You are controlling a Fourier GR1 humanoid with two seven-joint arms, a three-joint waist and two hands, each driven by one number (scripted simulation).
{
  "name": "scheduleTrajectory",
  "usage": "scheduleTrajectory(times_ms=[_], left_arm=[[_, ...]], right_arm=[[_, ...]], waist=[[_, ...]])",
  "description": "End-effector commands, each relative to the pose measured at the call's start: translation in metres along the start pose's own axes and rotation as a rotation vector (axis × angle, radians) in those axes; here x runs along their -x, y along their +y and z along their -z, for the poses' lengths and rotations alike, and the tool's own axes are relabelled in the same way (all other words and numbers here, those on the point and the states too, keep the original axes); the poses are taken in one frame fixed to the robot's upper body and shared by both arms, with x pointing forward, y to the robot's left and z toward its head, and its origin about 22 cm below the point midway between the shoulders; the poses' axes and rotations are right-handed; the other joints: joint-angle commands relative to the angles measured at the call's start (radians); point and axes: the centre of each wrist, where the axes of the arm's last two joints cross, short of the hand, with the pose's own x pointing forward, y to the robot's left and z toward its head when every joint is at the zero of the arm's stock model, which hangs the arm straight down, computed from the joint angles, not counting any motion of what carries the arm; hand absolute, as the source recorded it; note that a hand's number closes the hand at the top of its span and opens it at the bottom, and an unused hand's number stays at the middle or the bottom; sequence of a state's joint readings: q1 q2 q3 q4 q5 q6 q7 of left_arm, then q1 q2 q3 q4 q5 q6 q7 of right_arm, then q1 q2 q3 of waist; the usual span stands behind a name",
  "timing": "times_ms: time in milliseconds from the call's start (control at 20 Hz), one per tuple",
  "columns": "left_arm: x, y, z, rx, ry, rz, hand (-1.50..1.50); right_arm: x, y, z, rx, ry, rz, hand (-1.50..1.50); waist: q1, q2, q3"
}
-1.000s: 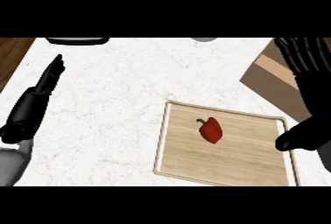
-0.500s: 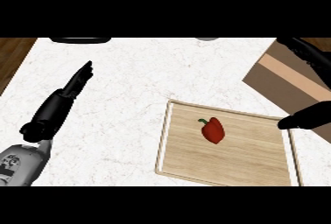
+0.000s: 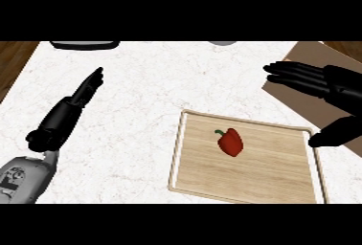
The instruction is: Pick the bell pepper from the tray and place it in the cardboard box
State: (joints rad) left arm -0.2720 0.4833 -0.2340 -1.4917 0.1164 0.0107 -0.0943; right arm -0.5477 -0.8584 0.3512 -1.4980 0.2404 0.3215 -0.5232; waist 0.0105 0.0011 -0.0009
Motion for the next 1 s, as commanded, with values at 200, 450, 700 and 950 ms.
scheduleTrajectory(times_ms=[200,450,700,950], left_arm=[[0.005,0.005,-0.012,0.010,0.003,-0.006,0.00],[-0.003,0.004,-0.009,-0.002,0.003,0.004,0.00],[0.004,-0.011,-0.013,-0.024,0.002,0.000,0.00],[0.012,0.002,-0.008,-0.009,-0.006,0.016,0.00]], right_arm=[[-0.062,0.022,0.050,-0.290,0.050,-0.215,-1.50],[-0.099,0.042,0.062,-0.325,0.129,-0.313,-1.50],[-0.127,0.080,0.066,-0.397,0.210,-0.317,-1.50],[-0.126,0.078,0.058,-0.459,0.244,-0.309,-1.50]], waist=[[0.001,-0.006,-0.001],[-0.010,-0.005,0.000],[-0.015,-0.005,0.000],[-0.014,-0.003,0.001]])
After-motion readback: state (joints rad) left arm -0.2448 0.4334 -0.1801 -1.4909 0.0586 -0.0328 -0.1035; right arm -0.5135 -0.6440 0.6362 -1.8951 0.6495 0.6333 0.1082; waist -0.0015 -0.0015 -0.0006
